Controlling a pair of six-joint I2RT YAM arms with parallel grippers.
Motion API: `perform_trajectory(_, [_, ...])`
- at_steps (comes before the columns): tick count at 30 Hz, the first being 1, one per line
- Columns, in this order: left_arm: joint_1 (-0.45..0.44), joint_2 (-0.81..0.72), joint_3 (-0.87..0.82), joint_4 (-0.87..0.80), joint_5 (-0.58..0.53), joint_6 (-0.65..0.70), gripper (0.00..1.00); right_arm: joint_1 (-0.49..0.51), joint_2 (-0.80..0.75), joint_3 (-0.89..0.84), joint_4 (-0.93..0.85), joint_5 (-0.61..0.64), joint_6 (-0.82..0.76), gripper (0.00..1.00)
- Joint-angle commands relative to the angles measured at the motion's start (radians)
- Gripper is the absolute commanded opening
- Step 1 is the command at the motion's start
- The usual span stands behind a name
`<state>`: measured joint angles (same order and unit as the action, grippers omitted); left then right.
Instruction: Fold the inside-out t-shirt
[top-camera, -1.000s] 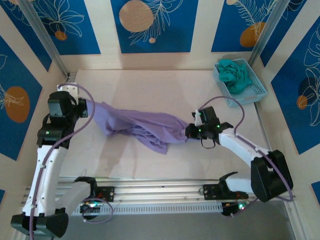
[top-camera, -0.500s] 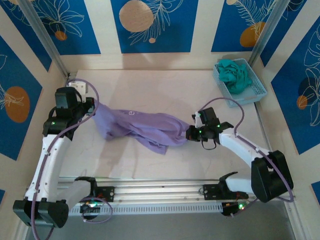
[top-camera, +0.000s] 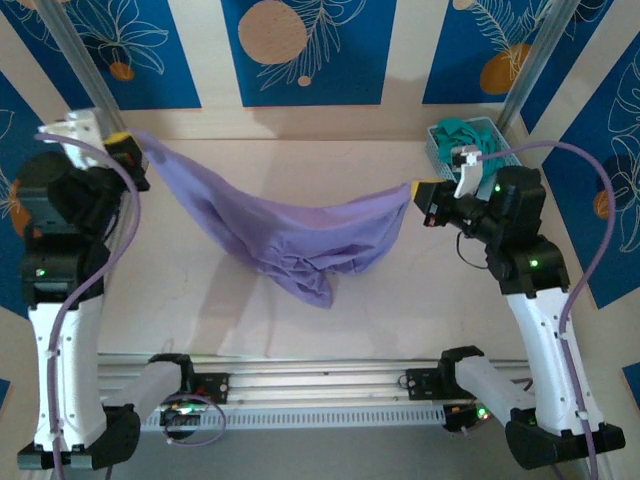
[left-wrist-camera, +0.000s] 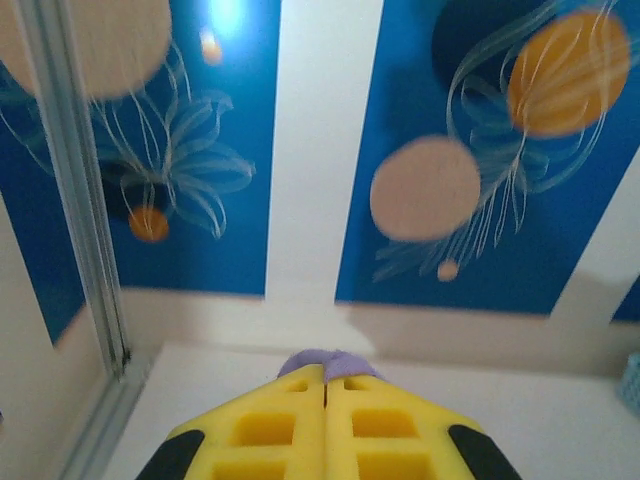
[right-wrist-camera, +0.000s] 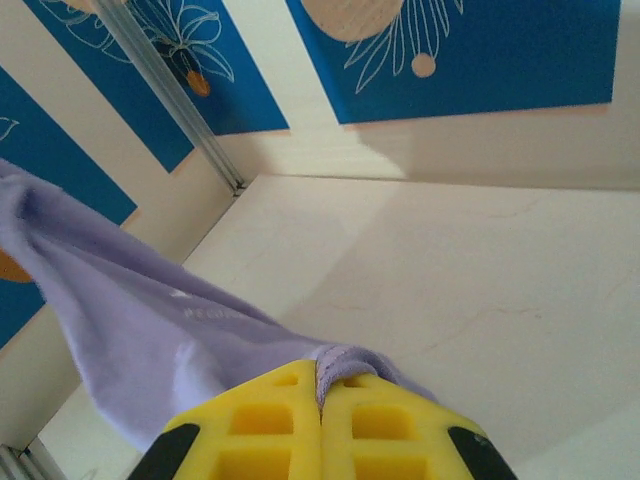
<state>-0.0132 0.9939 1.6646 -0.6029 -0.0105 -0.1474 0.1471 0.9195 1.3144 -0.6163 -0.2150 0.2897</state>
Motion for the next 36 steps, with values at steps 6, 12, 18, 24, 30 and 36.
perform_trajectory(6, [0.015,0.078,0.151,-0.078,-0.11,0.112,0.0,-0.009,0.01,0.001,-0.088,-0.033,0.028,0.02])
perform_trajectory(12, [0.015,0.167,-0.016,-0.058,-0.18,0.174,0.0,0.141,0.178,-0.139,0.085,0.083,0.116,0.03])
perform_trajectory(18, [0.015,0.299,-0.134,-0.039,-0.219,0.192,0.0,0.18,0.572,-0.141,0.3,0.138,0.187,0.14])
perform_trajectory(24, [0.016,0.361,-0.157,-0.049,-0.259,0.22,0.0,0.18,0.761,-0.057,0.226,0.112,0.097,0.36])
perform_trajectory(30, [0.016,0.356,-0.184,-0.029,-0.201,0.196,0.0,0.176,0.674,-0.256,0.255,0.07,0.106,0.47])
perform_trajectory(36, [0.016,0.343,-0.197,-0.019,-0.167,0.187,0.0,0.165,0.681,-0.386,0.321,0.013,0.17,0.43])
